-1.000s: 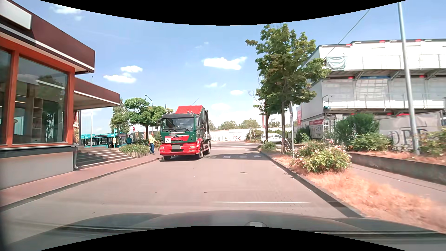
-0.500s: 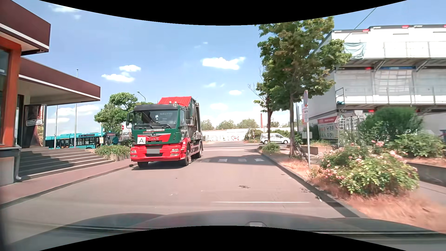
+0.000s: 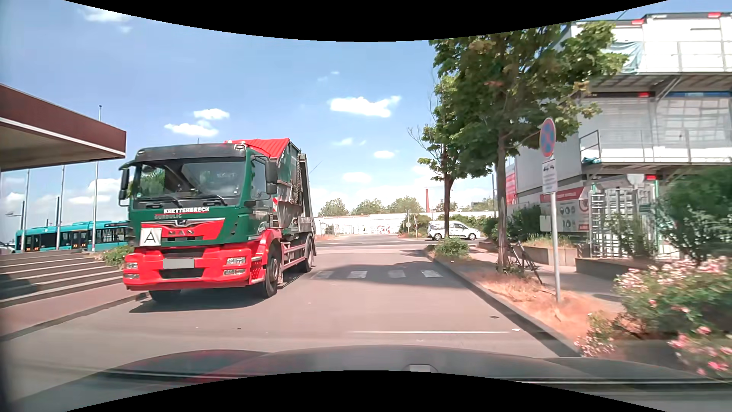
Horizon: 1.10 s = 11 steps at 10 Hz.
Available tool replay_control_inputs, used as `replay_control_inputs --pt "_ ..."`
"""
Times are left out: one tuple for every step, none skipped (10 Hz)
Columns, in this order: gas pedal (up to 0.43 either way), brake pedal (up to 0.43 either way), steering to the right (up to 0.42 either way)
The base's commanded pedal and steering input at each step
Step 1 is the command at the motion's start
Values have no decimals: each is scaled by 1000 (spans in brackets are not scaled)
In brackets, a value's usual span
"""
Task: Follow the waypoints while adhering to traffic rules and regulations
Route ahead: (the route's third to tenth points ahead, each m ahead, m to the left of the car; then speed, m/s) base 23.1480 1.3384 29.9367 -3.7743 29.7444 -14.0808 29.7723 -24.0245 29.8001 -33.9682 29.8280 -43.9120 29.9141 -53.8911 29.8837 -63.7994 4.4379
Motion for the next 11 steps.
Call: replay_control_inputs --pt "0 201 0" --pt "0 213 -2" --pt "0 226 -4" --pt "0 232 -4" --pt "0 232 -4" --pt "0 238 -4" --pt "0 238 -5" --pt "0 238 -8" --pt "0 238 -11" --pt "0 238 -11" --pt "0 238 -11"
